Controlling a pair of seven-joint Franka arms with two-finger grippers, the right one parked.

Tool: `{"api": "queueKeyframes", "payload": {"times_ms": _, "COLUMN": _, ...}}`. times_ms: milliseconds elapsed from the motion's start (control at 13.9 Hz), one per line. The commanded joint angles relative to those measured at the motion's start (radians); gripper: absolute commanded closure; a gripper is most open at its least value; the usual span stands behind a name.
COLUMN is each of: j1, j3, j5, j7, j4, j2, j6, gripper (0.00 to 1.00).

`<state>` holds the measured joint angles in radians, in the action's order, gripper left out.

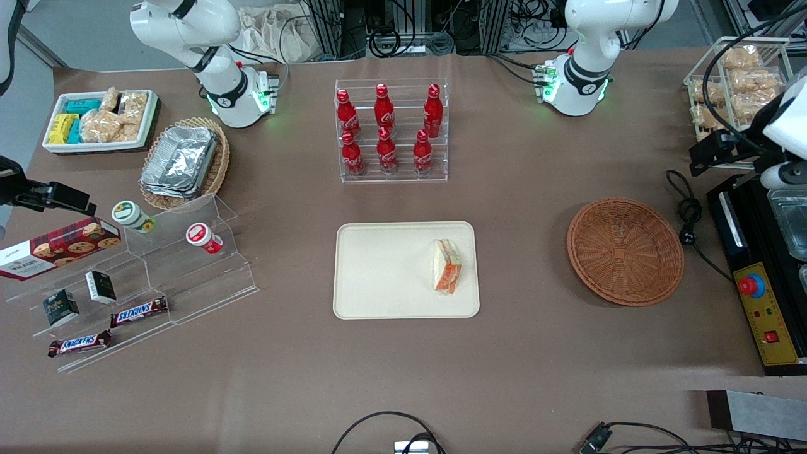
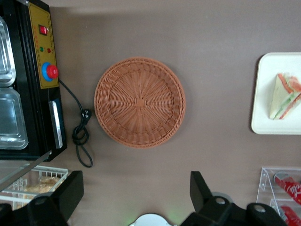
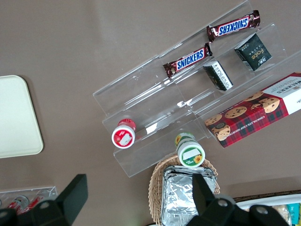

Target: Place sandwich from basket to tray

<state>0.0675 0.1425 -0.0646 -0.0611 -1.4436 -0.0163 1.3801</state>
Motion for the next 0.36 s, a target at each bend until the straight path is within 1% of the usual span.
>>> {"api": "queueKeyframes", "payload": {"times_ms": 0, "j1": -0.002, "j3": -0.003, "j5": -0.004, "j7": 0.035, "j4": -0.067, "j2": 0.056, "j6": 0.002, "gripper": 0.00}}
{"api": "queueKeyframes", "payload": {"times_ms": 289, "j1": 0.001, "j3": -0.001, "j5": 0.003, "j7": 0.035, "j4": -0.064, "j2": 0.046, "j6": 0.002, "gripper": 0.00}}
